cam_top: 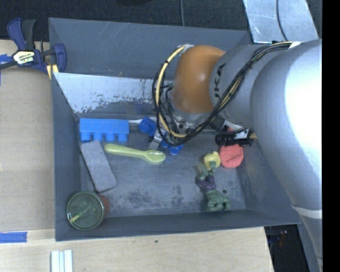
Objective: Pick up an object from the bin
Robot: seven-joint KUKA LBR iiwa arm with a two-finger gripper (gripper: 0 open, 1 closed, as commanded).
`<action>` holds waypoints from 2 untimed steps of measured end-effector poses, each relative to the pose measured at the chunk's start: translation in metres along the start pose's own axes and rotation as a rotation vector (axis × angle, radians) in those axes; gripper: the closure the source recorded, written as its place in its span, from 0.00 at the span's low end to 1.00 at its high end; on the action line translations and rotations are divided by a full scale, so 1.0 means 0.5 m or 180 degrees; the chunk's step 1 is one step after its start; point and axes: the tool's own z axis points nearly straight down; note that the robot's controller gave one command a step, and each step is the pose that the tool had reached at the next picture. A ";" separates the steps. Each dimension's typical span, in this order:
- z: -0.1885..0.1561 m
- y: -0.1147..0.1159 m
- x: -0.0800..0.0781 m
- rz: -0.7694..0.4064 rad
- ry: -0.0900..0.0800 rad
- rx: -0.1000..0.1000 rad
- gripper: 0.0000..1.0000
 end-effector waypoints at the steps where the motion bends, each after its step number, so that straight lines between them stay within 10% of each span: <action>1: -0.077 -0.002 0.000 0.0000 0.0012 0.0009 1.00; 2: -0.138 -0.001 -0.001 -0.0003 0.0009 0.0007 1.00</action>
Offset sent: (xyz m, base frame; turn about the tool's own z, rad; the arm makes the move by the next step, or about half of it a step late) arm -0.0025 -0.0005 0.0799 0.0005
